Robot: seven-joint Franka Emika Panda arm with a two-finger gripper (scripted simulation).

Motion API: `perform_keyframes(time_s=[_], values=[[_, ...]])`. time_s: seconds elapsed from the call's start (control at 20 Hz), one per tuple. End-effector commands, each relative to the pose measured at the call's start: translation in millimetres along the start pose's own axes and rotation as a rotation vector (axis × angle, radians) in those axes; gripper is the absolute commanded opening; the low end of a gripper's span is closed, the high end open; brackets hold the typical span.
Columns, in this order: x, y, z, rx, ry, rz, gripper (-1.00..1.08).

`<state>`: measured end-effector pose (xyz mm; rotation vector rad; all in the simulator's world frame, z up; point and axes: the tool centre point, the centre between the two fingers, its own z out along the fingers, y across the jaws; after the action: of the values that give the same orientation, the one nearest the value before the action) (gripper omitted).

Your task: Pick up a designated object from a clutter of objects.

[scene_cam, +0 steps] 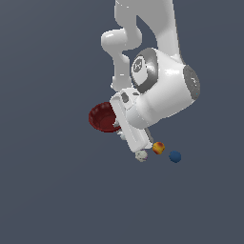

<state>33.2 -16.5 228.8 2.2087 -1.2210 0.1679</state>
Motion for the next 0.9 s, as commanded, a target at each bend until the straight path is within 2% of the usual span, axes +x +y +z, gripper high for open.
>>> perform_keyframes(time_s=[0.0, 0.45, 0.85], values=[[-2, 3, -30, 0.001, -0.001, 0.0, -1.0], [-7, 8, -127, 0.001, -0.001, 0.0, -1.0], [-10, 10, -193, 0.0, 0.0, 0.002, -1.0]])
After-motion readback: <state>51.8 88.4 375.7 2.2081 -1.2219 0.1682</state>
